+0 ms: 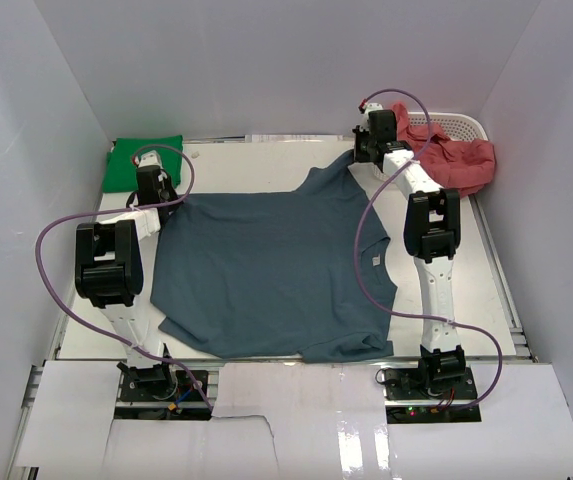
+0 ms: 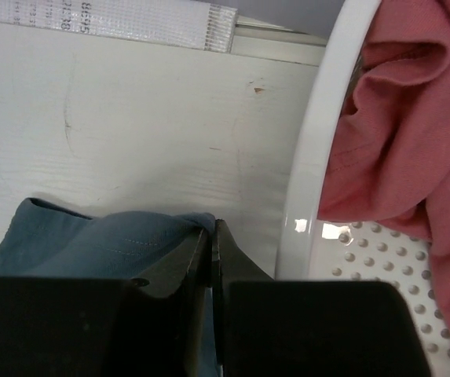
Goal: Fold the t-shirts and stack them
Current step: Flatten out the tshirt
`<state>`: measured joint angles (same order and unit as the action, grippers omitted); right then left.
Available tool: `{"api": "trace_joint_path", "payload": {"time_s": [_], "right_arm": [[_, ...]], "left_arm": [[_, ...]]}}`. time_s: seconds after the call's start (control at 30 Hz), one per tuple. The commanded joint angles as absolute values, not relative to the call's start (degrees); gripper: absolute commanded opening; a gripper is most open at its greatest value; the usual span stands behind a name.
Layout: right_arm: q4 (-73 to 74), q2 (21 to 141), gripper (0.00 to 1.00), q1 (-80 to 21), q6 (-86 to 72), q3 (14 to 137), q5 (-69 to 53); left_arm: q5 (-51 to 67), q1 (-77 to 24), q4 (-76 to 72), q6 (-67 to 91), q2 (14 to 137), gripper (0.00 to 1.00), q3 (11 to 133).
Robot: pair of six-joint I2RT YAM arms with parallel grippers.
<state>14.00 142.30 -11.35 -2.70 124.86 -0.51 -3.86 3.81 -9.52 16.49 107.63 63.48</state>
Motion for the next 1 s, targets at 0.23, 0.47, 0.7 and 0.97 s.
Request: {"api": "trace_joint_path", "payload": {"time_s": [0.23, 0.47, 0.7, 0.97], "right_arm": [[3.5, 134.7, 0.08, -11.9, -0.8, 120.4, 1.4], [6.7, 140.4, 0.08, -14.9, -0.6, 125.2, -3.3], [6.9, 141.9, 0.08, -16.3, -1.1, 123.5, -4.7], [7.6, 139.8, 0.08, -16.3, -0.4, 121.6, -4.0]], "left_arm": [[-4.0, 4.2, -11.0, 15.9, 105.0, 0.0, 63.8], [-3.6, 4.2, -10.9, 15.8, 104.9, 0.0, 63.7], [-3.0, 4.2, -10.9, 15.6, 105.2, 0.0, 63.8], [-2.8, 4.2, -10.4, 15.6, 106.2, 0.0, 64.4]]}}
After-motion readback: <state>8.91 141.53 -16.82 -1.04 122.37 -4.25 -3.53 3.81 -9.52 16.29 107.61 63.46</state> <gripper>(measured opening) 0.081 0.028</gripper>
